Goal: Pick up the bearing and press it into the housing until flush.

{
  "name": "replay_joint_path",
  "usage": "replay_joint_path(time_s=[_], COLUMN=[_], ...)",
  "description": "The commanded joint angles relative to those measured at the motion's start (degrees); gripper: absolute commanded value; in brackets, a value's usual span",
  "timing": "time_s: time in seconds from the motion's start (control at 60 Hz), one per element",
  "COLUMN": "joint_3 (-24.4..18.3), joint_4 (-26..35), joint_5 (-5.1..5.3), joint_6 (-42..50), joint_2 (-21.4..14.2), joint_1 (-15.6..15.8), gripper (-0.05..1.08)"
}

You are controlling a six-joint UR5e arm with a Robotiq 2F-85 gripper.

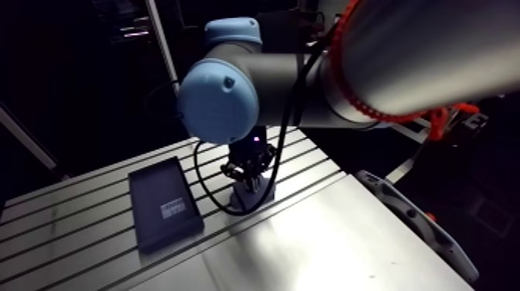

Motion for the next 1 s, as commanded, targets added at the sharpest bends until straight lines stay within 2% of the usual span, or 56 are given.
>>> replay_joint_path(time_s=[0.017,1.0], joint_3=[-0.15,-0.59], joint_4=[-0.08,-0.18], joint_5=[-0.07,0.10], joint_6=[-0.24,-0.24], joint_2=[-0.01,0.42], joint_1=[0.00,0.18], gripper=[0.92,0.92])
